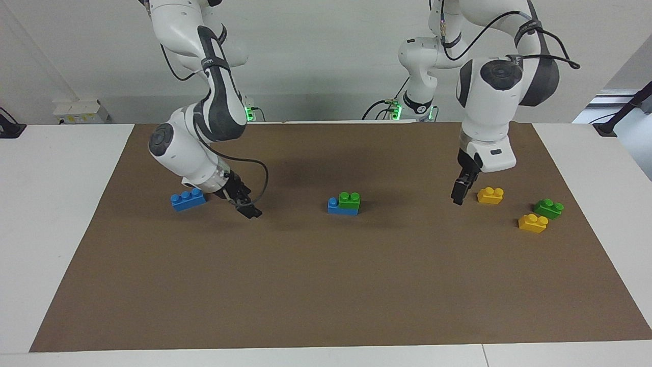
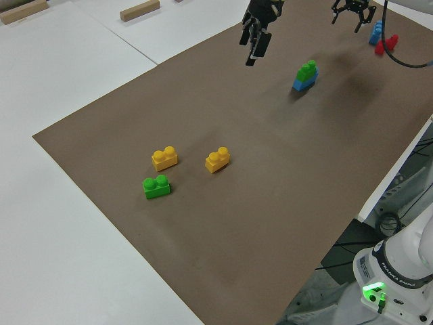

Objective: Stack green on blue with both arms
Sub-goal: 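Release the joined bricks on the table and retract both grippers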

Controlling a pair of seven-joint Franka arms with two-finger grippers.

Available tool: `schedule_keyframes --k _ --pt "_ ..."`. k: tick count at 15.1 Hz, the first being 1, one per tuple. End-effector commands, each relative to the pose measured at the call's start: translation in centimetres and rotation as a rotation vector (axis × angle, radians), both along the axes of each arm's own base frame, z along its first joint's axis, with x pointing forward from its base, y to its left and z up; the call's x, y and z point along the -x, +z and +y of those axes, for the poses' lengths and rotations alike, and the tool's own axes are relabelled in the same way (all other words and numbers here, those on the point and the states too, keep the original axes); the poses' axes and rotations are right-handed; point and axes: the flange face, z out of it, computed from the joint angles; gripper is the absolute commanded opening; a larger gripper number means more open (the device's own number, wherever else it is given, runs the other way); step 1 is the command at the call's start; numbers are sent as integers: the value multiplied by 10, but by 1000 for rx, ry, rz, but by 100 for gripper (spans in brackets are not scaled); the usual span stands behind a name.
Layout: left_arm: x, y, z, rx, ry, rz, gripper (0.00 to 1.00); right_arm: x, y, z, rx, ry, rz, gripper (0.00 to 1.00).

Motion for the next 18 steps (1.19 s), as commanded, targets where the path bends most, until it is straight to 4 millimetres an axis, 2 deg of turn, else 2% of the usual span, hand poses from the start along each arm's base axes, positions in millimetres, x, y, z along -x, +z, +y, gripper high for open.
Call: schedule_keyframes --k 1,4,6,9,11,12,16,18 --pt "1 19 32 -1 -180 44 100 7 39 -37 57 275 -46 100" --pt "0 30 59 -7 -381 68 100 23 83 -80 127 593 -120 100" --pt "1 43 67 -8 -506 97 100 37 114 -101 160 697 -144 100" --pt "6 65 83 62 -611 136 100 58 159 -109 221 790 -134 100" --pt "14 71 84 85 -661 191 100 67 178 -112 215 820 -126 100" --pt "18 69 84 95 -675 223 100 68 185 -114 213 830 -124 100" --pt "36 91 80 88 -711 237 100 68 209 -119 231 837 -110 100" --pt "40 100 79 77 -711 220 100 63 213 -122 256 835 -123 100"
